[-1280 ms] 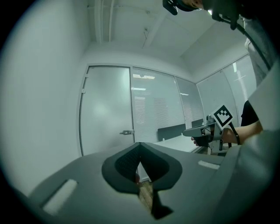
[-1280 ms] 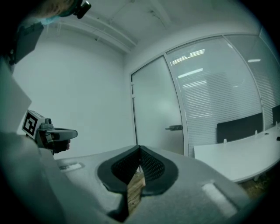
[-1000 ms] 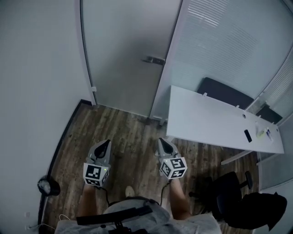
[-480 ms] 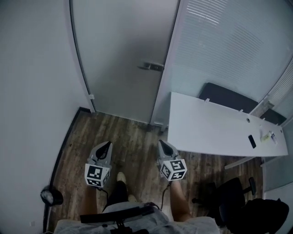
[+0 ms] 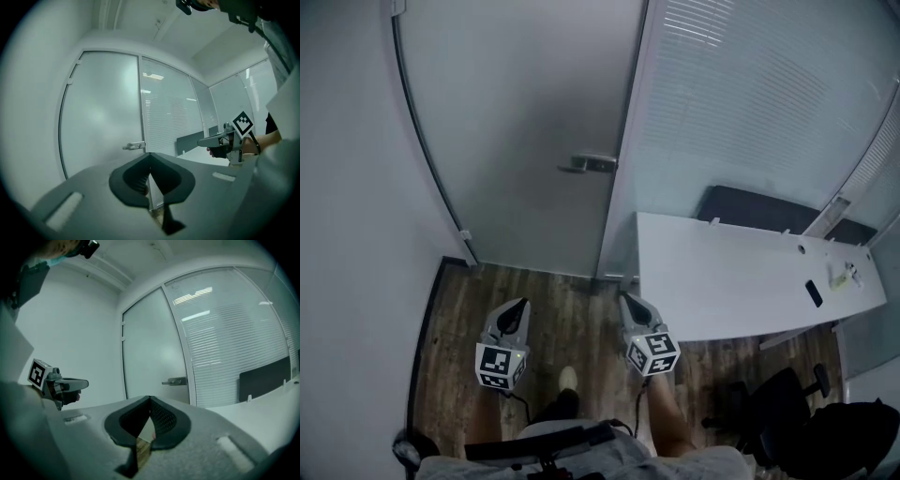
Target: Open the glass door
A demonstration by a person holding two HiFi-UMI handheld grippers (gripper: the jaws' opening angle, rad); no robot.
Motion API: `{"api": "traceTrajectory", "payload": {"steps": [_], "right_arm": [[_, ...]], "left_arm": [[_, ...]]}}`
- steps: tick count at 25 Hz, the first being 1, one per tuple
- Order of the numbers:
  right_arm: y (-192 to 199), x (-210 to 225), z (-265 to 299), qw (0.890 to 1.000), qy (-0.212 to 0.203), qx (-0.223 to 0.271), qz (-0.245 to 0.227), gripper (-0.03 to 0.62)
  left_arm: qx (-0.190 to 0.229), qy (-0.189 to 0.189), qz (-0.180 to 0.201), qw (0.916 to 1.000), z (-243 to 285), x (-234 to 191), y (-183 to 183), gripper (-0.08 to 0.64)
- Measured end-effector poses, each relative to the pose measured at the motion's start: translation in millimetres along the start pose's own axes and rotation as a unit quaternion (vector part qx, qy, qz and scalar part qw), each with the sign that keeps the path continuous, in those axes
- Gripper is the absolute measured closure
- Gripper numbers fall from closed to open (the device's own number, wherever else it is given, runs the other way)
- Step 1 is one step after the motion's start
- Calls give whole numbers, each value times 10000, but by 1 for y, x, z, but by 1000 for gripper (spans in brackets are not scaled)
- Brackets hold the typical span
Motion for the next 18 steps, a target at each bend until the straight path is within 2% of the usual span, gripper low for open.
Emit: {"api": "traceTrajectory", "payload": {"steps": [8,18], "right_arm": [[-12,29,72,9995,315,-65,55,591],[-11,51,118,9981,594,-145,120,591]], "left_arm": [[78,446,50,9990,84,-54,-15,557],[39,790,240,9966,152,-89,-16,557]]}}
Point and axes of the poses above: the fingertips, and each gripper's own axes: z forward along the fingers, x to its right, y out of its underside, the point moved 8 cm from there along -z, backward along the fingers, and after that the axes turned 5 degrees about -z, right-handed, at the moved point
